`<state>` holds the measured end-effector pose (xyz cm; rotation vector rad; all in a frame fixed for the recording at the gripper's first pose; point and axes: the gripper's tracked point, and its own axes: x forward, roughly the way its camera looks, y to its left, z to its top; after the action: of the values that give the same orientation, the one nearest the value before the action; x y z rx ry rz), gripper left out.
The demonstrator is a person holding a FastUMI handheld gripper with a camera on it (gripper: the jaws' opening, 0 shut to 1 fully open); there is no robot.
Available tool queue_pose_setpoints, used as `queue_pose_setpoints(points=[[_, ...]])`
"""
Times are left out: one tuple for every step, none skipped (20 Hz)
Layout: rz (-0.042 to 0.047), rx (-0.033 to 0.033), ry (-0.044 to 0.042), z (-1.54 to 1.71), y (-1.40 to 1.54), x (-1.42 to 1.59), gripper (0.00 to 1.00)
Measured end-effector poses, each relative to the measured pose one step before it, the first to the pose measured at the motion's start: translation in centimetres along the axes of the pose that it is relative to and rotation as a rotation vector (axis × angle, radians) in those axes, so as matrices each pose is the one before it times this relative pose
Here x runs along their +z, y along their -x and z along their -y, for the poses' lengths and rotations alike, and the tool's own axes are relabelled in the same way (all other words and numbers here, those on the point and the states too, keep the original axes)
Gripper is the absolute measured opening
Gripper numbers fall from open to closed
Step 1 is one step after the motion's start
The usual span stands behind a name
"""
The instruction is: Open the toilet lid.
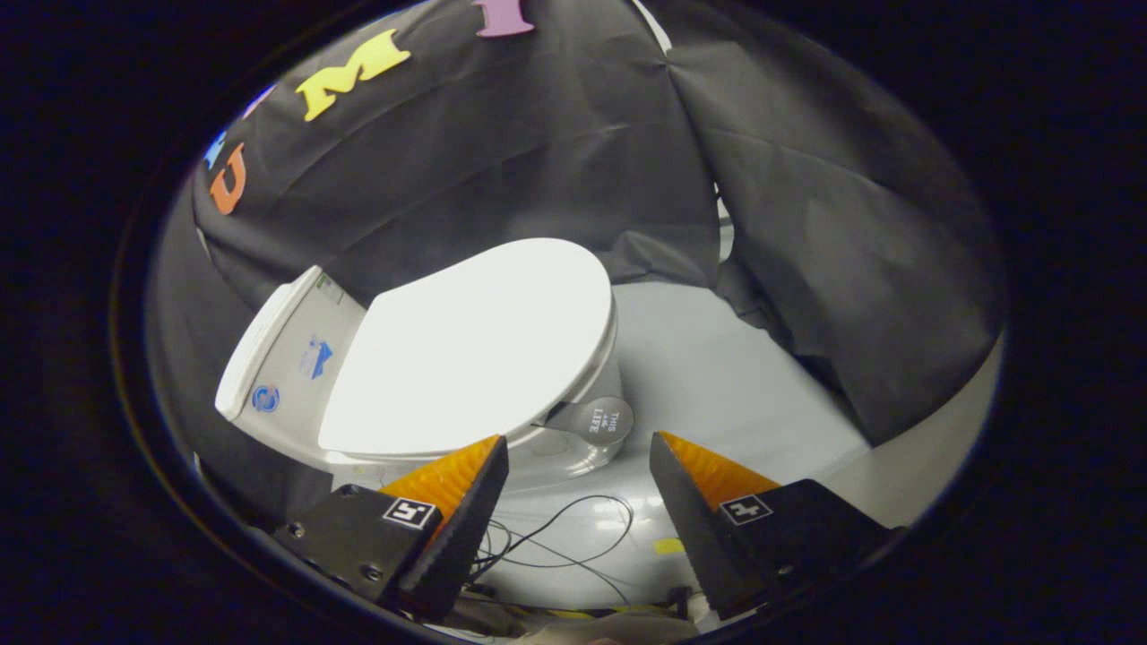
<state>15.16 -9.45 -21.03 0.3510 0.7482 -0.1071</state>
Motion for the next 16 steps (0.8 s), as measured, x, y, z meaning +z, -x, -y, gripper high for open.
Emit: queue_pose_setpoints(points=[[-0.00994, -0.00161, -0.02080, 0.516, -0.791, 0.074, 0.99], [-0.01335, 0.01250, -0.02701, 0.215, -0.609, -0.053, 0.99], [-0.01569, -0.00024, -0.03493, 0.227, -0.703, -0.197, 0.99], [-0.02394, -0.00131, -0.01410, 0.394, -0.642, -0.467, 0.98], [-0.00492, 0.00187, -0.00874, 0.247, -0.637, -0.130, 0.98], [-0.00022, 0.00905, -0.01130, 0.138, -0.502, 0.090, 0.98], [0.00293, 0.01799, -0.01736, -0.019, -0.320, 0.178, 0.98], [0.00084, 0.01118, -0.02350, 0.137, -0.370, 0.286, 0.97], [0.00063, -0.00076, -0.02351, 0.536, -0.193, 0.191, 0.95], [-0.00391, -0.00693, -0.03046, 0.556, -0.314, 0.264, 0.91], [-0.01099, 0.01790, -0.02422, 0.065, -0.272, 0.163, 0.89], [-0.00710, 0.02069, -0.02212, -0.007, -0.146, -0.050, 0.86], [-0.00608, 0.02746, -0.00963, -0.259, -0.297, 0.054, 0.85], [-0.00283, 0.01391, -0.00499, -0.037, -0.452, -0.095, 0.82], [-0.00686, 0.01978, -0.00455, -0.238, -0.197, -0.012, 0.81], [-0.00659, 0.02445, -0.01579, -0.308, -0.317, 0.028, 0.76]])
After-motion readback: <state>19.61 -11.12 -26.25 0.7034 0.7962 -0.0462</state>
